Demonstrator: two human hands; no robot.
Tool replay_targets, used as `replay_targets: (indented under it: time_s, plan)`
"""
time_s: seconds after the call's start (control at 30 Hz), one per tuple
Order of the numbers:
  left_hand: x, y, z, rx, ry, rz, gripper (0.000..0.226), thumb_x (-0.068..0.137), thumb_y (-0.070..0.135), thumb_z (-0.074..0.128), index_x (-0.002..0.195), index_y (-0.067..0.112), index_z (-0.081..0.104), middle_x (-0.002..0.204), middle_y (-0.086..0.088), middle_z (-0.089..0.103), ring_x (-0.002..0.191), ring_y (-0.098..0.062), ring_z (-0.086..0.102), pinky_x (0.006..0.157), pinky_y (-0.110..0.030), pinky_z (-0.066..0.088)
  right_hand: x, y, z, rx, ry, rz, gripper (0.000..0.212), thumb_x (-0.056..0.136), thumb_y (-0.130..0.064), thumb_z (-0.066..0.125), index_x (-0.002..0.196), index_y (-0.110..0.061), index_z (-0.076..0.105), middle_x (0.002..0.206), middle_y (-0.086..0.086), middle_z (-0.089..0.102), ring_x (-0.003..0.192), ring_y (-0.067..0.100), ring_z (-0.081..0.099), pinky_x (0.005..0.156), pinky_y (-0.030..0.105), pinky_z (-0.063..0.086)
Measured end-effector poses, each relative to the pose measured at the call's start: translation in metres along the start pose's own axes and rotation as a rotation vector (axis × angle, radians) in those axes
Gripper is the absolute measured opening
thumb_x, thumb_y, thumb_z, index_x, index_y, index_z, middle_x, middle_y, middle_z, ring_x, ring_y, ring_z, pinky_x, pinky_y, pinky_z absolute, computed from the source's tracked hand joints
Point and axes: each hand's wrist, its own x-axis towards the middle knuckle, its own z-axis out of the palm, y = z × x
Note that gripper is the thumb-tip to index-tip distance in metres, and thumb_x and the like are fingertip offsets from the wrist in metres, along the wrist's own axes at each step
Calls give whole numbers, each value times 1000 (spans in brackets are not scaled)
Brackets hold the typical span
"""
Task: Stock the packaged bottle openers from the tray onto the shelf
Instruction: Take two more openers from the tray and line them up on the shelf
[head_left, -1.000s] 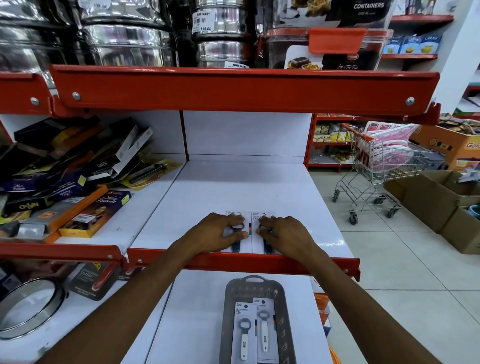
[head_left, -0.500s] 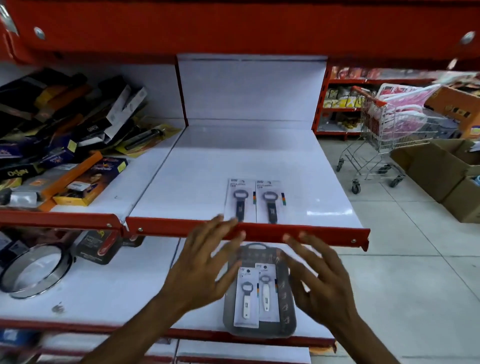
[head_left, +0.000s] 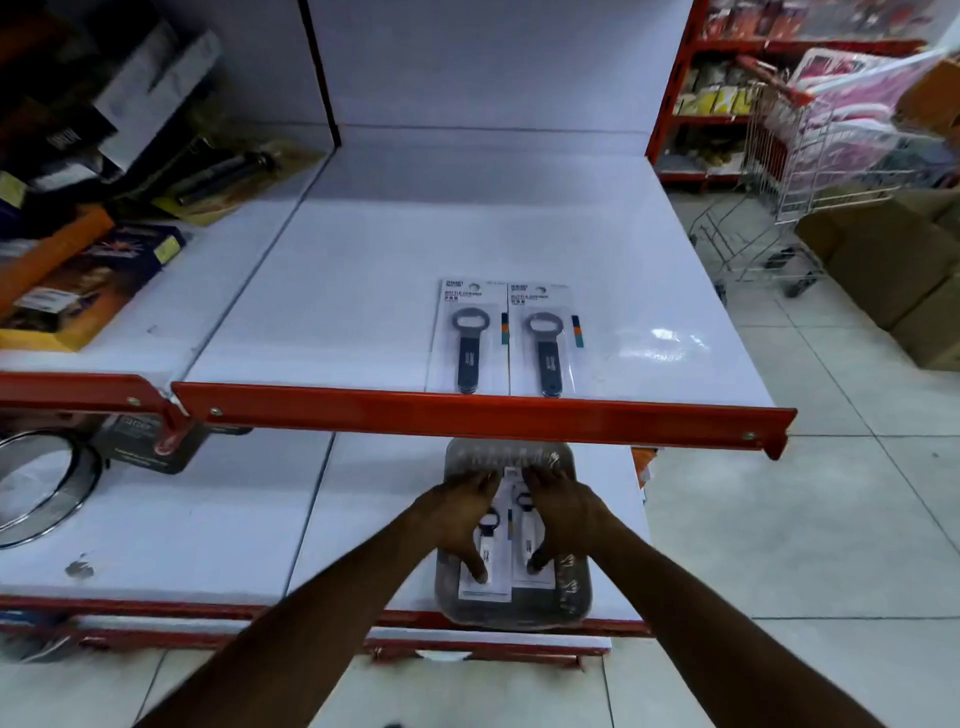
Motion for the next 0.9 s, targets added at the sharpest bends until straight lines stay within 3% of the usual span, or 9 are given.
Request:
replay_targets:
  time_s: [0.13,0.2,0.3,0.47,0.6,0.7,0.77,0.83,0.9]
  plan:
    - [25,-5,11,6,22,-18,137,39,51,95,147,17,17,152,-8,39,134,-32,44,111,-44,44,24,6,12,-190,-11,-5,133,47,-61,84,149,-13,13,160,12,7,148,35,5,122,53,11]
    - [30,-7,15,45,63,-17,143,37,56,93,149,18,13,158,-9,27,143,-34,31,118,-47,33,30,8,18,-303,26,-23,138,44,-71,78,149,-13,11,161,14,1,147,37,-4,121,56,0]
    - [33,-11,14,206,84,-9,141,43,67,86,151,15,11,162,-10,15,149,-36,13,122,-52,11,39,11,19,-320,23,-3,130,58,-63,77,150,-14,-1,161,14,-6,147,38,-9,120,54,-6]
    - [35,-11,8,281,106,-20,142,48,67,84,153,13,4,165,-13,0,151,-40,-6,121,-52,-5,50,12,16,-365,-67,-18,142,47,-73,75,150,-13,-2,160,15,-12,146,41,-13,119,57,-7]
    - [31,-8,1,224,185,-18,152,43,60,90,152,18,-7,164,-12,-12,150,-39,-14,121,-50,-6,45,13,17,-185,-5,0,138,47,-76,71,150,-7,8,161,17,1,148,37,-4,100,40,-41]
    - [20,-5,-2,201,260,-45,140,46,54,92,152,17,8,164,-13,7,150,-39,7,122,-52,13,39,13,15,-72,67,-7,94,72,-48,74,144,-7,28,157,16,23,147,34,11,119,44,-10]
    - [11,-3,-2,225,298,-88,125,48,50,92,146,14,24,155,-15,29,142,-38,29,115,-50,34,35,10,11,-125,95,-52,76,78,-50,67,137,-12,40,152,13,35,146,35,18,119,46,7]
    - [4,-3,1,220,320,-133,114,50,47,93,140,11,34,143,-16,45,128,-35,45,104,-46,46,32,10,12,-179,24,-68,97,59,-72,67,133,-14,46,145,9,44,142,33,28,116,40,17]
    - [-1,-2,3,164,317,-178,109,53,44,92,139,10,34,134,-17,55,118,-33,56,98,-42,50,29,12,15,-260,-18,-126,121,35,-90,54,132,-17,48,144,6,46,140,33,30,116,48,20]
